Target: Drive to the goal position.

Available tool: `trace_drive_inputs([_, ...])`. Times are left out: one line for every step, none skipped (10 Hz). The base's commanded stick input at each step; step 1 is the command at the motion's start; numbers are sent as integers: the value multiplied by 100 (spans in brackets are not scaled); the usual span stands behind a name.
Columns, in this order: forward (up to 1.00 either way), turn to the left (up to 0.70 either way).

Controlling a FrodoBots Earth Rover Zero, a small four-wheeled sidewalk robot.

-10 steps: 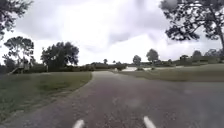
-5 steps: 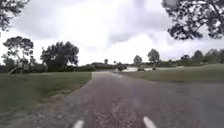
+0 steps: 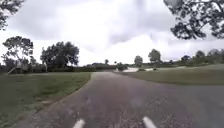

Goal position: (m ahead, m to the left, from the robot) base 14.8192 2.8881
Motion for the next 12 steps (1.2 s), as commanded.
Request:
trace_drive_inputs([70,0])
trace_drive_inputs([70,0])
trace_drive_inputs([70,0])
trace_drive_inputs([70,0])
trace_drive_inputs([70,0])
trace_drive_inputs([70,0])
trace_drive_inputs([70,0])
trace_drive_inputs([70,0])
trace_drive_inputs([70,0])
trace_drive_inputs([70,0])
trace_drive_inputs([70,0])
trace_drive_inputs([70,0])
